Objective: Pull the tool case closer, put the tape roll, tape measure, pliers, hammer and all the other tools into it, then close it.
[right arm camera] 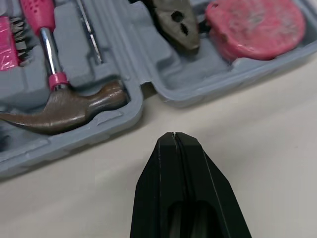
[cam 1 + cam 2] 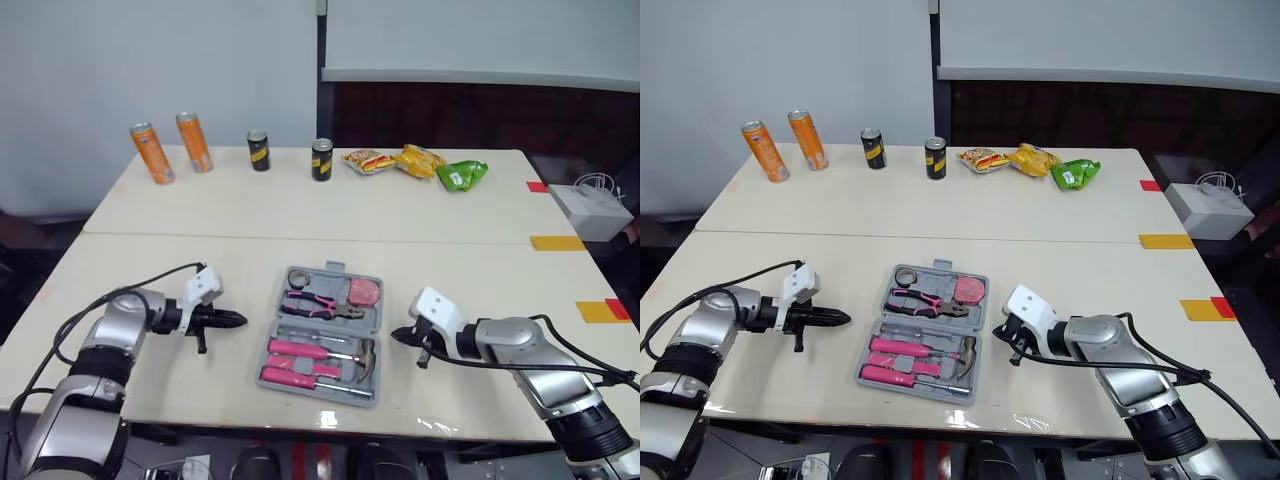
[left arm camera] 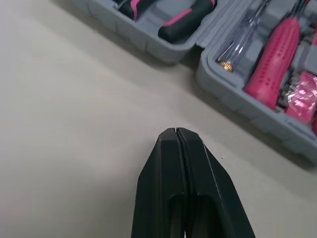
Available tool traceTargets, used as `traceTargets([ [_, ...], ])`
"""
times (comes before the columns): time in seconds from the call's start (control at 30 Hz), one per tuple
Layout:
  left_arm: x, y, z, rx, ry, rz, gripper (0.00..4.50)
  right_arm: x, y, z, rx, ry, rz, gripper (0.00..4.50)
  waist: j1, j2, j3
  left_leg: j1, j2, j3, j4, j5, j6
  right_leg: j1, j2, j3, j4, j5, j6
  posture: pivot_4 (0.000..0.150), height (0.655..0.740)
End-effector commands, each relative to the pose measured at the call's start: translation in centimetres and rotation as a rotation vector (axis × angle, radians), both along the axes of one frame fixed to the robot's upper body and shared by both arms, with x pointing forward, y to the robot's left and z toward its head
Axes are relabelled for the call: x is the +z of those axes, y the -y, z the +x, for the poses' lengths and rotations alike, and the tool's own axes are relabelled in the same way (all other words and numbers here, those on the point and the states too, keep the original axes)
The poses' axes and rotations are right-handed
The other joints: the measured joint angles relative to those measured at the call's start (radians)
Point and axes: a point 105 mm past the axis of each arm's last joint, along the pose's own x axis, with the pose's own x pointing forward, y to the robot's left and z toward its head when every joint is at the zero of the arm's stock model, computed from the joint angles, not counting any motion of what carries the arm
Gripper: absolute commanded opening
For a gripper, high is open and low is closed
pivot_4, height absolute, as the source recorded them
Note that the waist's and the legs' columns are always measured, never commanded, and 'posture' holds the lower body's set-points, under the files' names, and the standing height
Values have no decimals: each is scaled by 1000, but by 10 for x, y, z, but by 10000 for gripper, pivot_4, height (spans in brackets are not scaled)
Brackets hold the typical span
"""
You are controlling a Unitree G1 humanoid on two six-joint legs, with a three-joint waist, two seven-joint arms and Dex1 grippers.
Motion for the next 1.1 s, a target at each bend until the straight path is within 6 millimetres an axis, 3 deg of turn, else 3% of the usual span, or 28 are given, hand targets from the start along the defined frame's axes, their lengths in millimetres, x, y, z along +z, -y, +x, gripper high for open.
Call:
traceTargets([
  [0.03,-1,3,8,-26,42,43,401,9,0,6,20,24,-36,132,5,0,0,-1,1,0,1,-1,-2,0,0,-1,1,0,0,1500,7400],
  [0.63,-3,58,33,-90,123,33,401,2,-13,20,78,0,-140,132,27,0,1,-6,2,-10,10,-2,-5,0,-3,-6,6,1,-1,1500,7400],
  [0.83,-8,78,26,-165,110,17,401,1,-20,21,108,-6,-146,132,28,0,1,-6,2,-10,10,-2,-5,0,-3,-7,6,1,0,1500,7400],
  [1.1,-14,88,14,-223,83,-12,401,-2,-25,26,168,-11,-159,132,26,1,1,-6,0,-10,10,-2,-4,0,-6,-7,6,1,0,1500,7400],
])
